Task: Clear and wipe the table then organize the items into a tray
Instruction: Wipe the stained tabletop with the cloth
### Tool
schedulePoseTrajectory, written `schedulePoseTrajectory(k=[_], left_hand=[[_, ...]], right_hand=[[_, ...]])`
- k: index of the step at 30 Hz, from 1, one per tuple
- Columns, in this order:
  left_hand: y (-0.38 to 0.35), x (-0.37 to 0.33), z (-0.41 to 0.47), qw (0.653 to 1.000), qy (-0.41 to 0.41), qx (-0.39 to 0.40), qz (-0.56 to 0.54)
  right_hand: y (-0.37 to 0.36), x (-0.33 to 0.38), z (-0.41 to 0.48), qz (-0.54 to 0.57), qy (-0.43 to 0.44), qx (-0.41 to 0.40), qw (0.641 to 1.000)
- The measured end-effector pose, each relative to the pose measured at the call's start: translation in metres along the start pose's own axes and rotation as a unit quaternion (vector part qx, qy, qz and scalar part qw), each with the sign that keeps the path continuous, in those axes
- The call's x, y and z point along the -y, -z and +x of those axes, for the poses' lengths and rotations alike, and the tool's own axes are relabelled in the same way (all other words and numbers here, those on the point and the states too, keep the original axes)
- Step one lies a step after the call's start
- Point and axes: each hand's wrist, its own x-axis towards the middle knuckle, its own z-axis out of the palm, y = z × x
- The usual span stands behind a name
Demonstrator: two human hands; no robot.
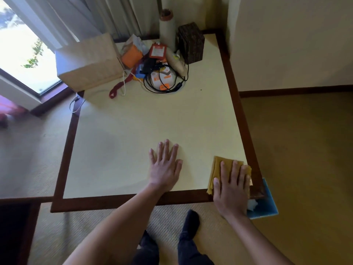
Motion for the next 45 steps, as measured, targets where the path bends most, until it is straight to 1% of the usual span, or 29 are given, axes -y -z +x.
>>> schedulePoseTrajectory(k=[2, 4, 7, 9, 10, 12, 14, 16, 18, 20, 22, 25, 28, 31, 32, 34, 37, 39, 40, 42, 45], left_hand=[[0.01, 0.003, -0.004, 1.0, -0.014, 0.0, -0.018], [0.021, 0.015, -0.015, 0.999, -0.013, -0.027, -0.031], [0.03, 0.056, -0.041, 0.994, 0.028, -0.082, -0.061], [0.032, 0.097, -0.062, 0.987, 0.078, -0.119, -0.08], [0.034, 0.122, -0.073, 0.982, 0.115, -0.124, -0.086], [0.037, 0.171, -0.089, 0.969, 0.198, -0.112, -0.095], [0.043, 0.221, -0.104, 0.949, 0.278, -0.102, -0.107], [0.047, 0.259, -0.112, 0.932, 0.322, -0.094, -0.139], [0.049, 0.291, -0.117, 0.916, 0.338, -0.093, -0.194], [0.045, 0.318, -0.12, 0.897, 0.351, -0.089, -0.255], [0.043, 0.34, -0.118, 0.866, 0.359, -0.071, -0.339], [0.047, 0.354, -0.118, 0.796, 0.344, -0.027, -0.497], [0.038, 0.365, -0.12, 0.75, 0.331, 0.003, -0.573], [0.011, 0.384, -0.113, 0.722, 0.319, 0.013, -0.614], [0.014, 0.386, -0.113, 0.723, 0.319, 0.021, -0.612], [0.047, 0.376, -0.12, 0.737, 0.301, 0.033, -0.605], [0.061, 0.381, -0.121, 0.757, 0.273, 0.047, -0.592], [0.066, 0.388, -0.119, 0.756, 0.275, 0.055, -0.591], [0.07, 0.391, -0.117, 0.764, 0.28, 0.053, -0.579], [0.081, 0.396, -0.107, 0.793, 0.291, 0.012, -0.535], [0.115, 0.398, -0.084, 0.81, 0.29, -0.072, -0.505]], right_hand=[[-0.004, 0.014, -0.006, 0.003, 0.01, 0.007, 1.0], [-0.007, 0.033, -0.013, 0.007, 0.022, 0.004, 1.0], [-0.016, 0.071, -0.022, 0.019, 0.039, 0.001, 0.999], [-0.024, 0.1, -0.027, 0.026, 0.052, 0.007, 0.998], [-0.027, 0.117, -0.029, 0.029, 0.059, 0.009, 0.998], [-0.035, 0.148, -0.033, 0.025, 0.067, 0.014, 0.997], [-0.041, 0.186, -0.037, 0.02, 0.079, 0.013, 0.997], [-0.048, 0.223, -0.043, 0.017, 0.092, 0.011, 0.996], [-0.056, 0.265, -0.049, 0.015, 0.109, 0.011, 0.994], [-0.065, 0.306, -0.056, 0.015, 0.122, 0.017, 0.992], [-0.073, 0.343, -0.061, 0.018, 0.134, 0.019, 0.991], [-0.083, 0.392, -0.072, 0.023, 0.165, 0.017, 0.986], [-0.09, 0.43, -0.075, 0.021, 0.208, 0.026, 0.978], [-0.092, 0.46, -0.049, 0.014, 0.228, 0.022, 0.973], [-0.092, 0.468, -0.038, 0.016, 0.219, 0.02, 0.975], [-0.091, 0.478, -0.026, 0.011, 0.194, 0.019, 0.981], [-0.093, 0.482, -0.039, 0.006, 0.181, 0.029, 0.983], [-0.092, 0.481, -0.049, 0.003, 0.185, 0.046, 0.982], [-0.089, 0.48, -0.051, 0.012, 0.181, 0.054, 0.982], [-0.075, 0.482, -0.045, 0.054, 0.167, 0.056, 0.983], [-0.042, 0.484, -0.019, 0.129, 0.147, 0.015, 0.981]])
